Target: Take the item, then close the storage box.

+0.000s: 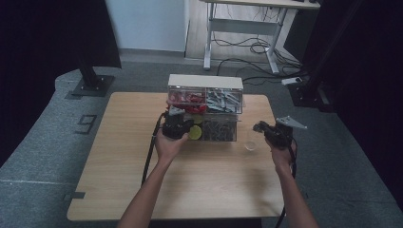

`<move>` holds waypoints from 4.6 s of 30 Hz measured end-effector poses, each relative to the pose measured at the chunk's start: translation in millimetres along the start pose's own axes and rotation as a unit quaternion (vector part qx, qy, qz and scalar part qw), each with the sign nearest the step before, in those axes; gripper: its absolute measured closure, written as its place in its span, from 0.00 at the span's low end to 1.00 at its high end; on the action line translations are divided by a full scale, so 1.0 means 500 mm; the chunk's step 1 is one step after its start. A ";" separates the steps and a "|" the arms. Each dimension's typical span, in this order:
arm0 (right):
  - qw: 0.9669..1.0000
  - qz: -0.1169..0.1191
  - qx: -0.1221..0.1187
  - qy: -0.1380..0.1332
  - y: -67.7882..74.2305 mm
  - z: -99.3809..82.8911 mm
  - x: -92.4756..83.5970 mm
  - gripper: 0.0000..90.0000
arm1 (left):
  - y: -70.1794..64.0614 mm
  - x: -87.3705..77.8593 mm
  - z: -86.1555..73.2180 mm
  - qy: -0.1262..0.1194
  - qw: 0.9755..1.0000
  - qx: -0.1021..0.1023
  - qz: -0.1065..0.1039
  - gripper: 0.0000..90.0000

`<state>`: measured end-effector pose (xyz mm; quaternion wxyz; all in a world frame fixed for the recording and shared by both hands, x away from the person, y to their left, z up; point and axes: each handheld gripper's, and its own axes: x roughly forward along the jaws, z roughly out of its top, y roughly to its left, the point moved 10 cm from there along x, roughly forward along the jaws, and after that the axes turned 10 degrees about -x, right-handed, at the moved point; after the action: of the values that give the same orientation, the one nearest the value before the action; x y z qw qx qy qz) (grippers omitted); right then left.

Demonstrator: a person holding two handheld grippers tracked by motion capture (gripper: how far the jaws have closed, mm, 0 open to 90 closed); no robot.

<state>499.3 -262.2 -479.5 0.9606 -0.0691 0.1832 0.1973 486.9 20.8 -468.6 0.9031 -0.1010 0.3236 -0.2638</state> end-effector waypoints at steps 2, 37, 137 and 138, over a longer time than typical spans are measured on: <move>1.000 0.008 -0.007 0.000 0.005 -0.001 0.002 0.83 | 0.000 0.001 0.000 0.000 1.000 0.000 0.000 1.00; 0.999 0.043 0.021 -0.004 0.060 -0.127 -0.049 0.69 | 0.003 0.009 -0.016 0.004 1.000 -0.005 0.001 1.00; 0.997 0.058 0.001 0.049 0.123 -0.278 -0.075 0.66 | 0.037 0.069 -0.172 0.066 0.997 -0.032 -0.010 1.00; 0.997 0.058 0.001 0.049 0.123 -0.278 -0.075 0.66 | 0.037 0.070 -0.171 0.065 0.997 -0.036 -0.011 1.00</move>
<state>397.1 -247.6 -597.4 0.9375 -0.0668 0.2341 0.2488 462.6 16.7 -559.8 0.8732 -0.1194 0.3893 -0.2679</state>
